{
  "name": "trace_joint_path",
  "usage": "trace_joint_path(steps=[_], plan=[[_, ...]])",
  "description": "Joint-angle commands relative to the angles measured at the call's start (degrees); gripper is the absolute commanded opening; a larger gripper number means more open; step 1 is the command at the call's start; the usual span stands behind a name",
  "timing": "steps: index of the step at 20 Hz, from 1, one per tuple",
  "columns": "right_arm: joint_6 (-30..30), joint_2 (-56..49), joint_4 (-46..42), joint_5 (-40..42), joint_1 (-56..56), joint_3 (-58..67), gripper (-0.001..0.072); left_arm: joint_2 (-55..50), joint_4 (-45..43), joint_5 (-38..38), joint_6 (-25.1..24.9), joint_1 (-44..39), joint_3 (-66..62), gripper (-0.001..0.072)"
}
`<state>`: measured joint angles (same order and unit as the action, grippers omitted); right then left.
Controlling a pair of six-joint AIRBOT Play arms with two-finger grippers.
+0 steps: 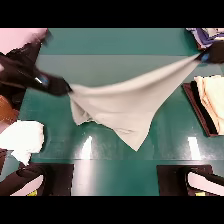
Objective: Fold the shirts.
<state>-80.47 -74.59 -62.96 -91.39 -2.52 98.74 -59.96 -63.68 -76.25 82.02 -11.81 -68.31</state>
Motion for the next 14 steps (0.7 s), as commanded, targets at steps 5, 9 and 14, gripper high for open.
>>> trace_joint_path(steps=[5,9,14], plan=[[-0.5,-2.4,-4.52,6.49,-5.95,-18.53,0.0016,-0.7,9.44,13.44,-9.01,0.02,29.49,0.003],[-0.5,-2.4,-4.52,7.08,-6.19,-20.63,0.0016,-0.68,10.78,13.68,-8.98,0.04,26.73,0.05],[-0.5,-2.1,-4.52,7.39,-6.19,-20.52,0.0016,-0.68,2.43,5.2,-8.96,1.92,7.65,0.0498]])
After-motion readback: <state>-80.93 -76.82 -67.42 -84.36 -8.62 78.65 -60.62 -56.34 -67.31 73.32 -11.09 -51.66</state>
